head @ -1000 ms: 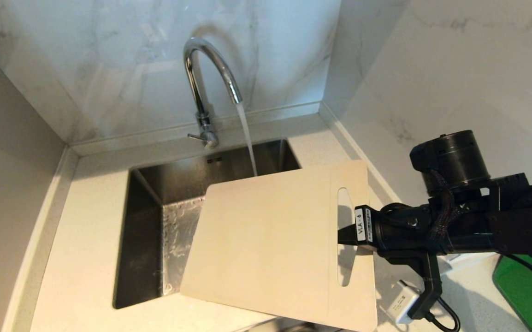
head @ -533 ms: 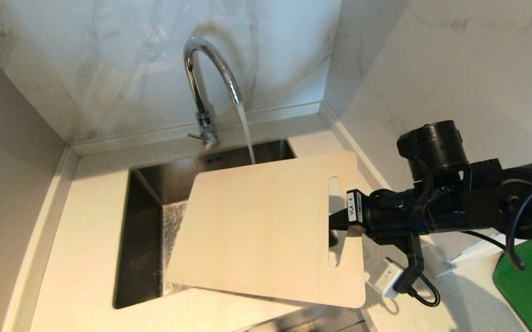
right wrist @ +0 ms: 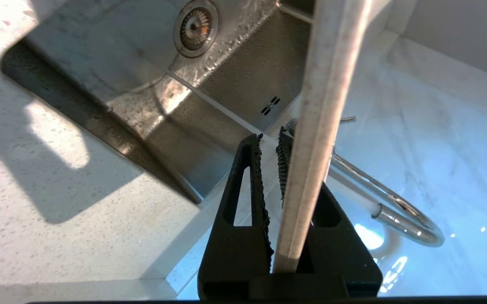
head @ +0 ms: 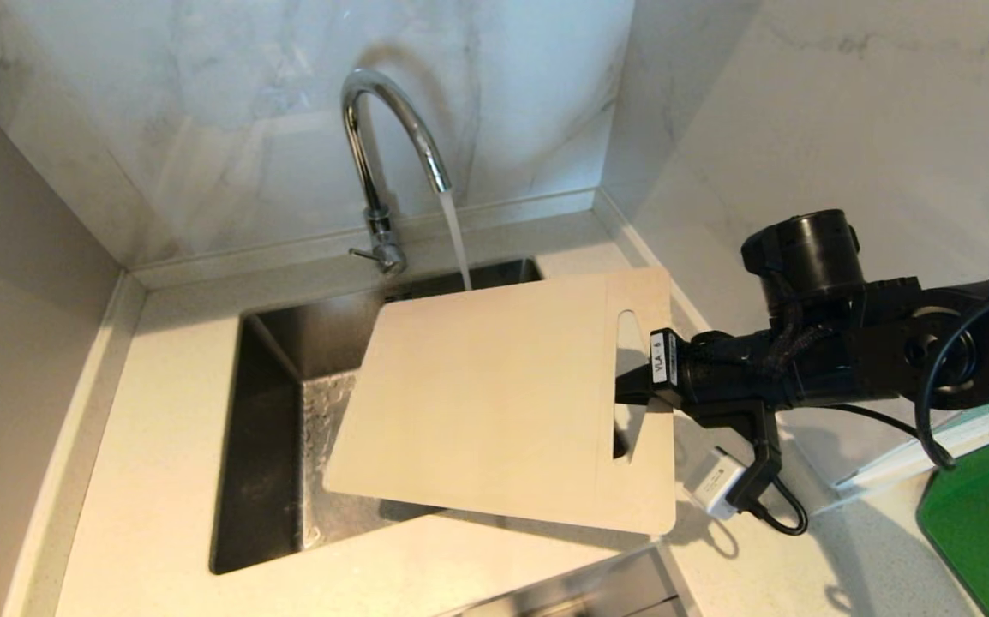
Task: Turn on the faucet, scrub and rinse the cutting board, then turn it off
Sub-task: Scrub the cutting board underwater
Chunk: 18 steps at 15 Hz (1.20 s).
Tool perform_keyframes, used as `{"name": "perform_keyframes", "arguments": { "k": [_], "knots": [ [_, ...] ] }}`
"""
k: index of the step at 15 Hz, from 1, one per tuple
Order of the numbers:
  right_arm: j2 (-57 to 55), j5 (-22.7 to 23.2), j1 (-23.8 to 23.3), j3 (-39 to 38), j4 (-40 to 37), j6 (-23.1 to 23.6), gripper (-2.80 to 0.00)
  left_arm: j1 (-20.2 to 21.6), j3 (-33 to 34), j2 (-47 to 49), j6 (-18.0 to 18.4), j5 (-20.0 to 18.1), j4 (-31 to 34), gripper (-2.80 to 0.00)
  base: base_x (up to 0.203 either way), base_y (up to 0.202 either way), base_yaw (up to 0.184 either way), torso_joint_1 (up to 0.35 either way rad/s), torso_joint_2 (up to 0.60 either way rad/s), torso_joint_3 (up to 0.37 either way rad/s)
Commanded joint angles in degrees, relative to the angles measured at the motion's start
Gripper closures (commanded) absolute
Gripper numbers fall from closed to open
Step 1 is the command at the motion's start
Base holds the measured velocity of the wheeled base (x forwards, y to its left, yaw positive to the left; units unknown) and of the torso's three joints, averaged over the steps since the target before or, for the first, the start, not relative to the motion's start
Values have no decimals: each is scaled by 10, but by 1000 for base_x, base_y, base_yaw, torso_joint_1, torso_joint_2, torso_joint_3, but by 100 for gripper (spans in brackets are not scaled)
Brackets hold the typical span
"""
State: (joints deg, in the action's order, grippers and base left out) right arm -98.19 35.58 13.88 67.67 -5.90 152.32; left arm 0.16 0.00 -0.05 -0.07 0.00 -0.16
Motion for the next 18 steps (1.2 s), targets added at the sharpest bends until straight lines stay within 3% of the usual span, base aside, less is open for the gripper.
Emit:
{"name": "perform_keyframes", "arguments": {
  "k": [1,8,12,18],
  "knots": [
    [-16,3,-10,4,2,10,0,0,0,0,0,0,0,0,0,0,0,0,0,0],
    [-41,5,-7,10,3,11,0,0,0,0,0,0,0,0,0,0,0,0,0,0],
    [-67,45,-3,22,7,17,0,0,0,0,0,0,0,0,0,0,0,0,0,0],
    [-98,98,46,33,6,18,0,0,0,0,0,0,0,0,0,0,0,0,0,0]
  ]
}}
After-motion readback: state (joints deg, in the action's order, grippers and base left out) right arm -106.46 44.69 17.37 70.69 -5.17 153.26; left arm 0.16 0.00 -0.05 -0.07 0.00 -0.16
